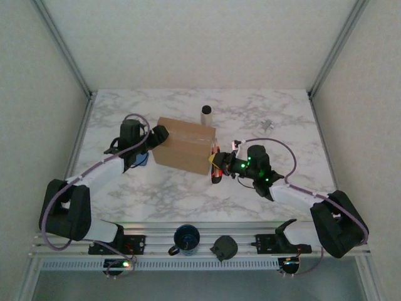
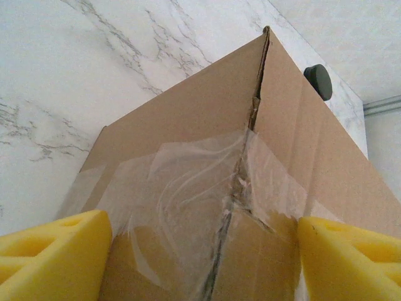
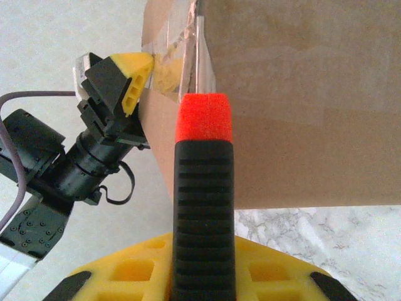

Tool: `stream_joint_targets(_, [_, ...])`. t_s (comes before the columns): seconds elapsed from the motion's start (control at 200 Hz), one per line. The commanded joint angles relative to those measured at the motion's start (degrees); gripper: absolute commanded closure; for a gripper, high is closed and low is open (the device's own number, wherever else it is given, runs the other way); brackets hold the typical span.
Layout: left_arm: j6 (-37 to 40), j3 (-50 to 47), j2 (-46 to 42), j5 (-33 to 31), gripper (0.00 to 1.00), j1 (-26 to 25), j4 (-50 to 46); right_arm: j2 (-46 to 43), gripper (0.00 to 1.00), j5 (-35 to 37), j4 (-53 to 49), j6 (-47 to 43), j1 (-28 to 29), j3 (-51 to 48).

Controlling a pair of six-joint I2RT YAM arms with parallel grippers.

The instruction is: Unpack the express box

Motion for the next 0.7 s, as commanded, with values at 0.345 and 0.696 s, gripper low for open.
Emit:
stream_joint_targets(0.345, [-4.1, -4.2, 4.5, -6.3, 0.25, -0.2, -13.1, -5.8, 1.0, -10.9, -8.6, -3.4, 3.8, -2.2])
stream_joint_targets(0.696, [-4.1, -4.1, 4.5, -6.3, 0.25, -0.2, -13.2, -5.9, 1.0, -11.7, -5.8, -1.9, 3.8, -4.0])
